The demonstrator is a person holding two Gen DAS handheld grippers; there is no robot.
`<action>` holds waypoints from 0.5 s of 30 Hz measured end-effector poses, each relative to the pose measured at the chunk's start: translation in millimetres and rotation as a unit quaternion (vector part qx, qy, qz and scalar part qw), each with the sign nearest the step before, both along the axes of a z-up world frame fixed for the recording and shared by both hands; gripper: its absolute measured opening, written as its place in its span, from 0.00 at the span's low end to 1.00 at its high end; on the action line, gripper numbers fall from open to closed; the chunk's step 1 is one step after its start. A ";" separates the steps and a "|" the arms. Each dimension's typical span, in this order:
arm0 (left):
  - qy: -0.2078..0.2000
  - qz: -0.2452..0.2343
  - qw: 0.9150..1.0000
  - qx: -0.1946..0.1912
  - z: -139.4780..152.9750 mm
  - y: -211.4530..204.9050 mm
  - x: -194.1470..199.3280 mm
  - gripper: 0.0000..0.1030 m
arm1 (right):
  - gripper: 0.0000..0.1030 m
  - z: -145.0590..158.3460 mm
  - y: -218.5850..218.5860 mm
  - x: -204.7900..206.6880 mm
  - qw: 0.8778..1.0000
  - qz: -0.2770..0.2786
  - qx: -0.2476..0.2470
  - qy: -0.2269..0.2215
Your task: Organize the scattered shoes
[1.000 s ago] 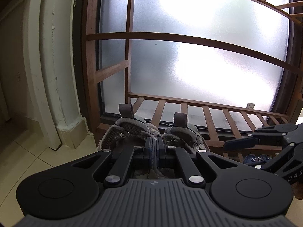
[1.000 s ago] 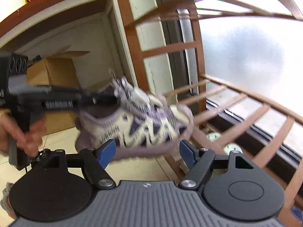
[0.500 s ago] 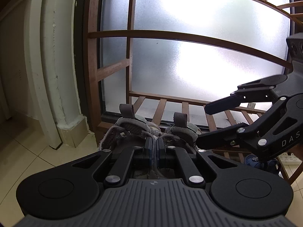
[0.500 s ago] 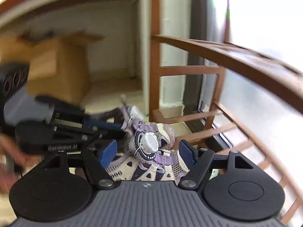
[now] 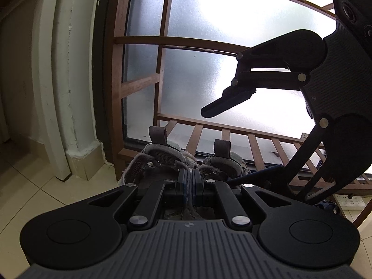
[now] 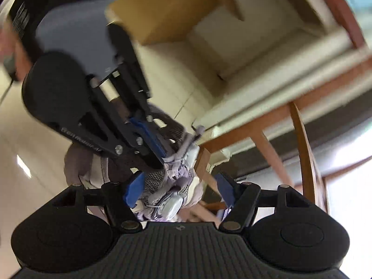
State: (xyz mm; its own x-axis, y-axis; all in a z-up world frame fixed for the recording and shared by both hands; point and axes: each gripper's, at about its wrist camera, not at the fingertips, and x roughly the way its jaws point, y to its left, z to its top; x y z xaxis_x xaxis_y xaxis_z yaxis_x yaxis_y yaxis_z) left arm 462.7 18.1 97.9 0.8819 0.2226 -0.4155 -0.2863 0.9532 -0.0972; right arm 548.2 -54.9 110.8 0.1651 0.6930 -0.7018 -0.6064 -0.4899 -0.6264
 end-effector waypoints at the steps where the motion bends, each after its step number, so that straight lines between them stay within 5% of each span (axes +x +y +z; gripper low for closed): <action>1: -0.002 0.000 1.000 -0.002 -0.5 0.5 -0.2 0.05 | 0.71 -2.7 2.1 -5.0 1.000 0.015 -0.010 -0.022; 6: -0.013 -0.003 1.000 -0.011 -2.3 3.5 0.1 0.05 | 0.71 -13.5 4.6 -23.9 0.989 0.083 -0.040 -0.117; 10: -0.018 -0.004 1.000 -0.014 -3.8 4.9 -1.3 0.05 | 0.71 -21.5 5.0 -34.4 0.964 0.154 -0.067 -0.207; 15: -0.019 -0.002 1.000 -0.015 -2.8 5.6 -1.3 0.04 | 0.71 -26.6 9.9 -40.3 0.940 0.206 -0.104 -0.252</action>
State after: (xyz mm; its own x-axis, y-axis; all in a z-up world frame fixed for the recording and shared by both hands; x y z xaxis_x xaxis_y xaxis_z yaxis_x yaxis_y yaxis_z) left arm 461.4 23.7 95.1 0.8984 0.2072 -0.3873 -0.2784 0.9506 -0.1370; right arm 507.9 -45.0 84.3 0.2614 0.6272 -0.7337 0.0092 -0.7617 -0.6478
